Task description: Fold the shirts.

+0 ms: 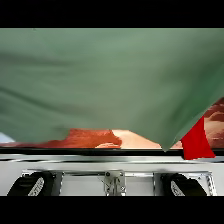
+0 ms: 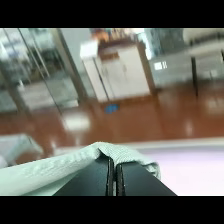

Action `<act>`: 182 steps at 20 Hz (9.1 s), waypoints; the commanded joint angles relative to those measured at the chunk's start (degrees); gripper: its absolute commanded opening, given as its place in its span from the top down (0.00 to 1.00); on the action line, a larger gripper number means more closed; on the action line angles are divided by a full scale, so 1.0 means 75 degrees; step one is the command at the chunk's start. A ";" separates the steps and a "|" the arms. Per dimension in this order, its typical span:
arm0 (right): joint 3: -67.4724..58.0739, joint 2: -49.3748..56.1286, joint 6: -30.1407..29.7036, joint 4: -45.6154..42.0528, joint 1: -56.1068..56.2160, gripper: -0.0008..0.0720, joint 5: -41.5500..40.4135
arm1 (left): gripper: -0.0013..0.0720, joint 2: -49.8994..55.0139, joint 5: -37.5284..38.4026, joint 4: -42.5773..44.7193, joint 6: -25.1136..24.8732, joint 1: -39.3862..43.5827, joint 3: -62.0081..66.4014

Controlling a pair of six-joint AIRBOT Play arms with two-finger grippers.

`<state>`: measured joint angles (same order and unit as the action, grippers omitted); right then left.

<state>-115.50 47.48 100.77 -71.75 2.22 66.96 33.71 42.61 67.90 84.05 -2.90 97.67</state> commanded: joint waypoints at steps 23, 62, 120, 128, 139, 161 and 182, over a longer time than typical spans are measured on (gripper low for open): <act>0.5657 0.5304 0.0962 0.0772 0.0035 0.91 -0.4331 | 0.94 0.4876 -0.1533 -0.0664 0.0749 0.0437 -0.5648; 0.8699 0.3028 -0.2180 0.1259 -0.2745 0.06 0.1909 | 0.93 0.5840 0.3276 -0.2375 -0.2267 -0.1023 -0.8542; 0.3092 0.2964 -0.0836 -0.0175 -0.0632 0.91 0.2935 | 0.94 0.1906 0.3305 0.1396 -0.0055 -0.1023 -0.2783; 0.3381 0.5686 0.0117 0.0023 -0.0629 0.91 -0.1848 | 0.94 0.4803 0.1204 0.0950 -0.0052 -0.1014 -0.3416; 0.3378 0.6589 -0.0356 0.0924 -0.0551 0.12 -0.0973 | 0.33 0.6916 0.2562 -0.0093 -0.0259 -0.0577 -0.3200; 0.5321 0.4978 -0.1868 0.0498 -0.1740 0.12 0.1798 | 0.04 0.4561 0.4284 -0.1300 -0.1530 -0.3515 -0.8670; 0.5342 0.5059 -0.1440 0.0431 -0.1702 0.06 0.2142 | 0.94 0.5117 0.3308 -0.2719 -0.2107 -0.2186 -0.8973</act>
<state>-75.55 84.99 89.95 -67.92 -10.22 82.26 71.99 66.00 48.60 69.36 -19.49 30.37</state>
